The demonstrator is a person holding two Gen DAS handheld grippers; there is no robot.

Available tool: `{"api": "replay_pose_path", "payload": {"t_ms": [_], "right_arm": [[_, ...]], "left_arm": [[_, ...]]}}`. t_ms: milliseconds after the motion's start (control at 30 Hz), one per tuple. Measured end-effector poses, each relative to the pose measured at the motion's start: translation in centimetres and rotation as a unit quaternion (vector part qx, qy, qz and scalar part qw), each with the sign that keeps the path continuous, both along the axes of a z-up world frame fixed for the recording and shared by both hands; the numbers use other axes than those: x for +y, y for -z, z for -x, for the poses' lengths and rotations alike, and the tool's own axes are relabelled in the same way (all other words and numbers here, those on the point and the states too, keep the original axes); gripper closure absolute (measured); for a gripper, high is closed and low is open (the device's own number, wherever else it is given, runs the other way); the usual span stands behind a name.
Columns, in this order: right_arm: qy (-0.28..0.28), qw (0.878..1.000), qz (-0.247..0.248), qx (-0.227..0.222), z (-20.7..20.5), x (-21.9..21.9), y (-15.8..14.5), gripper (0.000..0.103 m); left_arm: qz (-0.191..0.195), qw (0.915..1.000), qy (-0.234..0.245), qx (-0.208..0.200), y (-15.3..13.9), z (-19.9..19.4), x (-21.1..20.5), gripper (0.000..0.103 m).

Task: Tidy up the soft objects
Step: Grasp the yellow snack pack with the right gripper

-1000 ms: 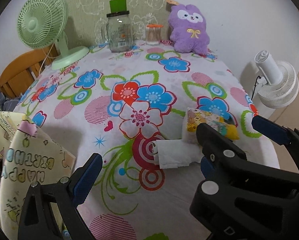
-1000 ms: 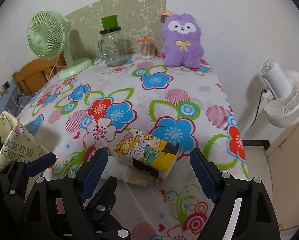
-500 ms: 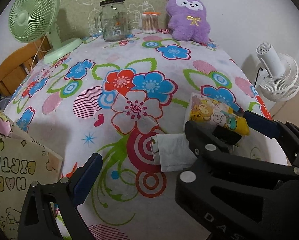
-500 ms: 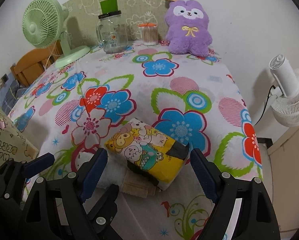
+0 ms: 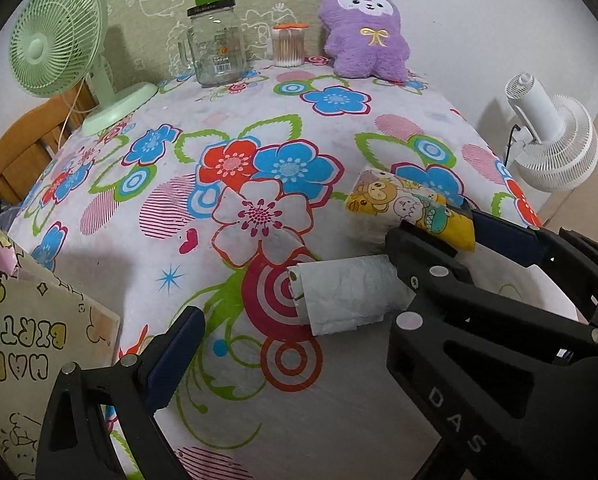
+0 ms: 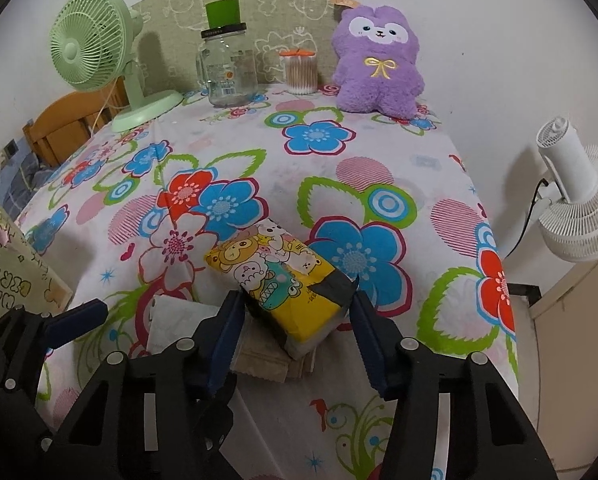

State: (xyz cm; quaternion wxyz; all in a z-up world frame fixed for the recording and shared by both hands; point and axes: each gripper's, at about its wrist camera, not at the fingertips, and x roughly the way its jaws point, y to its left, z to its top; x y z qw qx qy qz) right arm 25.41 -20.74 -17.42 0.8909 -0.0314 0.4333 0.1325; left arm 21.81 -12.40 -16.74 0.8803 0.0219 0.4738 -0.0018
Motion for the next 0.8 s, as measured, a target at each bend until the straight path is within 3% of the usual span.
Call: {"api": "replay_pose_path", "payload": {"t_ms": [400,800], "right_arm": [[0.037,0.999,-0.004,-0.031,2.0,-2.2,-1.7,0.051],[0.089,0.996,-0.023,-0.015,3.0,-5.5,-0.8,0.051]], "left_arm": [[0.000,0.9997,0.023,-0.012,-0.9,0.5,-1.6,0.003],[-0.008,0.9992,0.038,-0.005,0.4,0.0,-3.7,0.004]]}}
